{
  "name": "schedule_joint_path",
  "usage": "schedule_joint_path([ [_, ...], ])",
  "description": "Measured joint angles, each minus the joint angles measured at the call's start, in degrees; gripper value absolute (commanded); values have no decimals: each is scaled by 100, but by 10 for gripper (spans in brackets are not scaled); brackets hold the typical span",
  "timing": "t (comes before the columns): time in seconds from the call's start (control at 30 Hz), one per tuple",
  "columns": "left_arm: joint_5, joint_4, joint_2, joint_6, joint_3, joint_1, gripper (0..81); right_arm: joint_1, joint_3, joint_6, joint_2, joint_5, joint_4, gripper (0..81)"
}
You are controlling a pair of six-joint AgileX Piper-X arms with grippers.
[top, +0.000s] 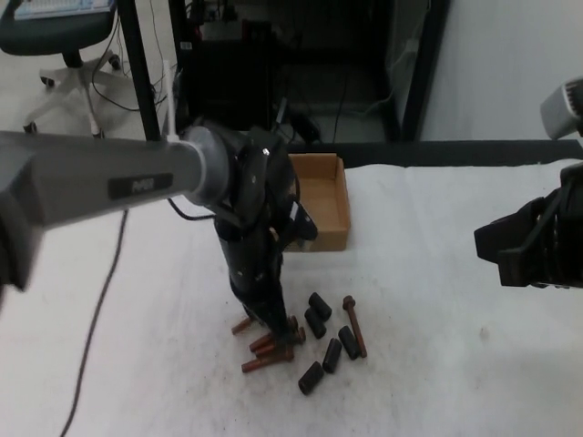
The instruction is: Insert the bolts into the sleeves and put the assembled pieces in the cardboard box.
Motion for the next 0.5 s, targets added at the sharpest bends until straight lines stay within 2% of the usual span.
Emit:
schedule_joint_path([
  [0.1,168,-87,-1067,-446,0,197,2,0,0,0,0,0,0,204],
  [0.23,592,-74,-1632,-690,0,366,2,0,0,0,0,0,0,204],
  [0.3,1426,75,-2313,-1085,0,603,2,0,0,0,0,0,0,204],
  [0.5,2317,217,-3342,-1364,176,794,2,0,0,0,159,-10,0,204],
])
